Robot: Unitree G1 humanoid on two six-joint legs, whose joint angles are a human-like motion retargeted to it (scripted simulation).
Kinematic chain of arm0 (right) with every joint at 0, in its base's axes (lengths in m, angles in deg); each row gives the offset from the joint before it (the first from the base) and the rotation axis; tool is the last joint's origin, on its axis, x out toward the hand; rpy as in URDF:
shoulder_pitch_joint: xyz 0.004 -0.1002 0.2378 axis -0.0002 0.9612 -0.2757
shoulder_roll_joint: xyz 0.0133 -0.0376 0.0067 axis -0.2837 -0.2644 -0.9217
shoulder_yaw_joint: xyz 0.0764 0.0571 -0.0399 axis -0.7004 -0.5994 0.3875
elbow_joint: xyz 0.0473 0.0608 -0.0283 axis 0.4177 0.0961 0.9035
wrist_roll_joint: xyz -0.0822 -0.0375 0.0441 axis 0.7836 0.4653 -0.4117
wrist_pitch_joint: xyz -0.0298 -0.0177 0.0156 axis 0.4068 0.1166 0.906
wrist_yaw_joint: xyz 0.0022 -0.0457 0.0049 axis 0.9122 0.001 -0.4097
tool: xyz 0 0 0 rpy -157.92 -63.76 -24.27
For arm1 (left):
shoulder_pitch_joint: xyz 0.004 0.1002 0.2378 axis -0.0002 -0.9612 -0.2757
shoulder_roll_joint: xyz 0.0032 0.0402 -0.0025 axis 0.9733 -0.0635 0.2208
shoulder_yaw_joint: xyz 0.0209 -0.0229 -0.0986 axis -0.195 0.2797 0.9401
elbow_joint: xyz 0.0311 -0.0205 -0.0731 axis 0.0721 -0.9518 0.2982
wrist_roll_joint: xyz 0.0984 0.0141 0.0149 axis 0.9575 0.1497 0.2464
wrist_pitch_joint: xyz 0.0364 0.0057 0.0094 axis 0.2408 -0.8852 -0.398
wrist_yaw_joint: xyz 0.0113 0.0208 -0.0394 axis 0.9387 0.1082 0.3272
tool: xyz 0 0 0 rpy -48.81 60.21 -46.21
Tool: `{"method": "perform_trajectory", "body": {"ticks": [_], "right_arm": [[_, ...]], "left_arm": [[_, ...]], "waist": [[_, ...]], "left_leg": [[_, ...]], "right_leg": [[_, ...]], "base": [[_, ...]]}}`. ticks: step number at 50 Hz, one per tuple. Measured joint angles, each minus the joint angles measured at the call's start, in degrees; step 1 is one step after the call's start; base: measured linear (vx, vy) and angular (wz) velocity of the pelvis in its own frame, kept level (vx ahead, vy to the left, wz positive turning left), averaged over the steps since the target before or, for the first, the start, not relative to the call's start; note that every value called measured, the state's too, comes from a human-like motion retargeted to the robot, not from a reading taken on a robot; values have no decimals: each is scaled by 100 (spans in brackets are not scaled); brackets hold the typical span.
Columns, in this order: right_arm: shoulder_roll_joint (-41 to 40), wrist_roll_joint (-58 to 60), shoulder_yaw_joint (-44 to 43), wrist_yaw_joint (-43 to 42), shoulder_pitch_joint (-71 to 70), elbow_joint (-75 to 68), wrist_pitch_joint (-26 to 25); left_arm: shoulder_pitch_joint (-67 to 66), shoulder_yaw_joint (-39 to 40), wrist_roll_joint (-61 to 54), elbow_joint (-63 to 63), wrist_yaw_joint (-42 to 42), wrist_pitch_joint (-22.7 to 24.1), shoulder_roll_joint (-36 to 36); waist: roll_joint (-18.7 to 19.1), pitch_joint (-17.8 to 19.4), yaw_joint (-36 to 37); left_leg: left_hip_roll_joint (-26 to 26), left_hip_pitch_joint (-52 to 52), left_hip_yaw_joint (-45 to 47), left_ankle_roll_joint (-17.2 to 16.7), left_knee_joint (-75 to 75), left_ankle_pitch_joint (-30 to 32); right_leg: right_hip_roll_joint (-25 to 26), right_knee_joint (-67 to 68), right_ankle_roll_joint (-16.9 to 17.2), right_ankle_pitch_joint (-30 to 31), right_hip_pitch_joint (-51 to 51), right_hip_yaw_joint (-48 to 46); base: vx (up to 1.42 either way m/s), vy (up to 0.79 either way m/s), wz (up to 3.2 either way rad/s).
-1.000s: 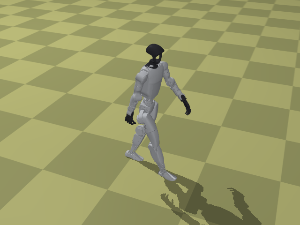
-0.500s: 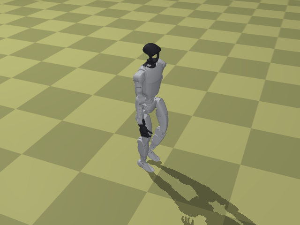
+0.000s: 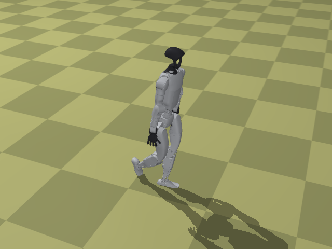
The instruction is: Walk run
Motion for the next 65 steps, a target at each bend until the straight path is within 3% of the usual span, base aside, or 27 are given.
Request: {"method": "perform_trajectory", "body": {"ticks": [2, 7, 12, 15, 18, 20, 23, 27, 30, 31, 35, 38, 42, 45, 48, 50, 53, 56, 58, 60, 62, 65], "right_arm": [[-34, 1, -162, 29, 162, 0, 45], [-25, -211, -265, -68, 451, 0, 318], [-11, -277, -339, 59, 588, 0, 185], [-10, -284, -302, 179, 598, 0, 96], [38, -125, -309, 191, 554, 0, 91], [81, -45, -310, 173, 481, 0, 97], [129, -63, -358, 143, 404, 0, 78], [121, -318, -499, 291, 299, 0, -17], [189, -524, -353, 504, 101, 0, -72], [222, -538, -288, 489, 13, 0, -60], [411, -418, -40, 316, -424, 0, 45], [548, -283, 111, 341, -677, 165, 203], [727, -316, 226, 401, -889, 440, 398], [849, -392, 205, 403, -1028, 490, 483], [975, -520, 180, 445, -1169, 358, 521], [1021, -560, 179, 485, -1203, 270, 500], [960, -498, 203, 580, -1160, 223, 392], [762, -370, 180, 812, -999, 231, 335], [619, -263, 163, 987, -840, 241, 420], [480, -110, 156, 1075, -628, 229, 559], [344, 1, 181, 893, -412, 146, 528], [277, -39, 100, 561, -244, 0, 440]], "left_arm": [[374, -294, -25, 411, 36, 118, 24], [953, -1008, 255, 1382, -107, 589, 176], [1420, -1482, 540, 1903, -99, 923, 470], [1549, -1534, 706, 1904, 23, 974, 581], [1487, -1454, 743, 1711, 122, 911, 556], [1385, -1328, 731, 1480, 146, 827, 496], [1092, -1094, 766, 980, 70, 647, 390], [523, -920, 997, 378, -59, 177, 194], [113, -890, 1087, -8, -1, -46, 81], [-34, -881, 1163, -61, -51, -46, 54], [-616, -858, 1512, -18, -284, -10, -126], [-964, -742, 1730, 10, -201, 70, -237], [-1233, -597, 1783, -115, -103, -12, -266], [-1269, -458, 1679, -285, -117, -149, -257], [-1235, -365, 1395, -441, -160, -264, -238], [-1226, -342, 1256, -466, -224, -264, -259], [-1192, -246, 1230, -406, -321, -207, -336], [-1161, -105, 1256, -274, -206, -109, -400], [-1134, -75, 1149, -225, -65, -34, -381], [-1053, -75, 928, -235, 49, 5, -308], [-857, -63, 759, -229, 11, -16, -186], [-258, -282, 630, -103, -156, -124, 26]], "waist": [[142, 44, -48], [464, 26, -714], [238, 61, -1074], [148, 131, -1184], [171, 129, -1201], [161, 110, -1250], [148, -45, -1594], [250, -7, -1621], [46, -20, -1533], [16, -53, -1544], [-124, -16, -1272], [-259, 92, -844], [-235, 200, -419], [-90, 326, -220], [-18, 410, -113], [-42, 393, -157], [-157, 340, -5], [-379, 205, 238], [-458, 89, 340], [-514, -107, 241], [-367, -227, -88], [-49, -154, -260]], "left_leg": [[-8, 322, -283, -18, -125, -75], [-140, 816, -1384, 6, -322, -180], [-525, 1324, -2047, 6, -281, -493], [-629, 1778, -2364, 6, -320, -668], [-587, 2066, -2532, -49, -248, -822], [-616, 2169, -2638, -86, -97, -832], [-560, 2175, -2738, -270, 318, -396], [-302, 1737, -2512, -585, 1787, 1390], [-124, 873, -1647, -744, 3391, 2696], [56, 612, -1365, -687, 3723, 2838], [313, -239, -578, -498, 4401, 2031], [-264, -810, -754, -841, 4069, 1563], [-224, -1219, -367, -793, 2521, 1057], [-55, -1221, 215, -833, 1011, 1002], [-360, -1246, 358, -1088, -322, 660], [-560, -1250, 426, -997, -874, 437], [-491, -1217, 753, -928, -844, 410], [-390, -1119, 838, -494, -489, 484], [-360, -978, 937, -287, -475, 801], [-350, -841, 841, -10, -340, 658], [-160, -745, 451, -16, -85, 414], [82, -499, 83, -58, 82, 122]], "right_leg": [[-144, 464, -327, -855, -485, 5], [-1157, -102, -942, -2087, -1309, -655], [-2032, -2303, -825, -2129, -1708, -679], [-1979, -3441, -1045, -2344, -1997, 231], [-1947, -4029, -447, -2640, -2097, 861], [-1986, -3783, -443, -2555, -2105, 742], [-2075, -3386, -448, -2047, -1961, 347], [-2060, -3066, -675, -2419, -1459, 302], [-2130, -3234, -911, -2566, -1050, 15], [-2126, -3252, -972, -2649, -949, -110], [-2041, -3467, -1069, -2823, -493, -371], [-1856, -3619, -1160, -2923, -211, -373], [-1499, -3745, -1208, -3191, 179, -604], [-1136, -3791, -1234, -3432, 524, -836], [-799, -3883, -1216, -3675, 916, -1073], [-694, -3928, -1161, -3767, 1117, -1264], [-626, -3836, -1048, -3645, 1312, -1169], [-752, -3568, -756, -3127, 1417, -1007], [-828, -3305, -526, -2419, 1492, -1146], [-928, -2795, -246, -1342, 1410, -1169], [-587, -1692, -46, -311, 924, -476], [-192, -178, 7, 327, 150, -154]], "base": [[84, -6, 94], [67, -11, 178], [68, -28, 126], [71, -33, 80], [76, -41, 48], [80, -51, 66], [76, -49, 127], [79, -59, 79], [65, -46, 48], [69, -45, 81], [61, -39, 44], [55, -30, -27], [53, -29, 24], [59, -28, 42], [65, -29, 62], [65, -24, 76], [87, -21, -7], [96, -18, -58], [94, -16, -40], [105, -14, 25], [115, -13, 92], [65, -16, 73]]}}
